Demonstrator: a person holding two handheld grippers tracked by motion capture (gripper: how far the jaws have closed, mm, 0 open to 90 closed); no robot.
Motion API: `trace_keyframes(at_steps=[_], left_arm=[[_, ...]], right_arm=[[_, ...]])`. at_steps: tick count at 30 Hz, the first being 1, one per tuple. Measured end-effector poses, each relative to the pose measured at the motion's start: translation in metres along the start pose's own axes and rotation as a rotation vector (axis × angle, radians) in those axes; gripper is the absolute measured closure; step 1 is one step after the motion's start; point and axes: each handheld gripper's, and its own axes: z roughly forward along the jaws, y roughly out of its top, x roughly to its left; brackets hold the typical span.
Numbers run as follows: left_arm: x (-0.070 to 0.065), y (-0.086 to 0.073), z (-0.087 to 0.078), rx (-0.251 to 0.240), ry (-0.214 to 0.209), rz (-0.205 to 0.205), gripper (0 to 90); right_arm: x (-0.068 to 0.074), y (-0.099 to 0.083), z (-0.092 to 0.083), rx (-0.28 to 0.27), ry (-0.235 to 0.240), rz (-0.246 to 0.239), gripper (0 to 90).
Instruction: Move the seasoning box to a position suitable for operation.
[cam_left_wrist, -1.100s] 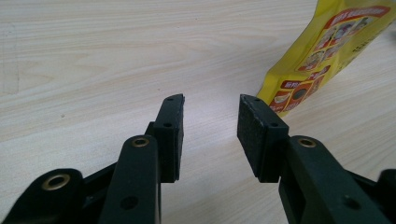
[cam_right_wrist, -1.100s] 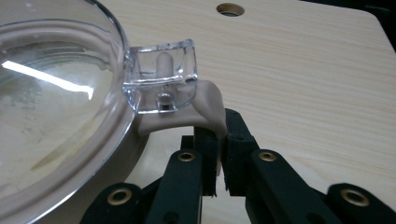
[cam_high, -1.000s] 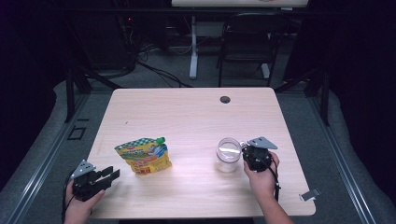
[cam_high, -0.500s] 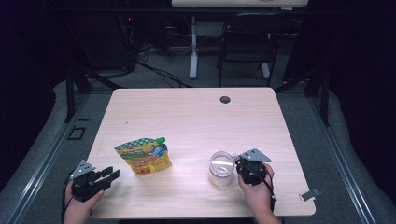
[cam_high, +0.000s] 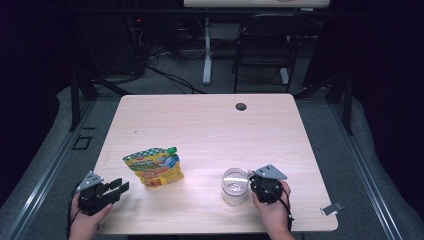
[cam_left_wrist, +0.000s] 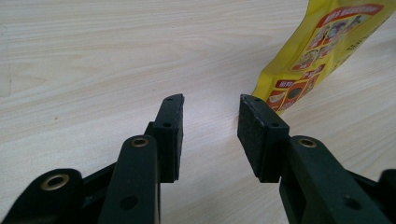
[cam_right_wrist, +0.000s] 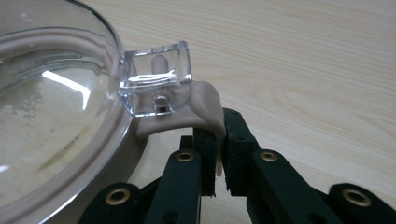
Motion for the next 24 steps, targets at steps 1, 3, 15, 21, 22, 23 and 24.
trace_keyframes(at_steps=[1,3,15,21,22,23,24], left_arm=[[0.000,0.000,0.000,-0.001,0.001,-0.001,61.3],[0.000,0.000,0.002,-0.004,0.001,-0.001,61.2],[-0.001,0.005,0.007,-0.001,-0.016,0.009,60.5],[0.001,0.005,0.007,-0.013,-0.011,-0.003,59.8],[0.001,0.005,0.007,-0.013,-0.011,-0.003,59.8],[0.002,0.005,0.006,-0.005,-0.008,-0.003,59.7],[0.002,0.005,0.006,-0.005,-0.008,-0.003,59.6]], right_arm=[[0.000,-0.001,0.000,-0.003,-0.004,0.005,85.1],[0.000,-0.002,0.000,-0.006,-0.007,0.007,84.9],[-0.005,-0.009,-0.003,-0.009,-0.021,0.056,83.9],[-0.004,-0.010,-0.010,0.023,0.003,0.049,82.3],[-0.004,-0.010,-0.010,0.023,0.003,0.049,82.3],[-0.005,-0.011,-0.013,0.041,0.011,0.046,82.8],[-0.006,-0.012,-0.014,0.035,0.018,0.048,82.7]])
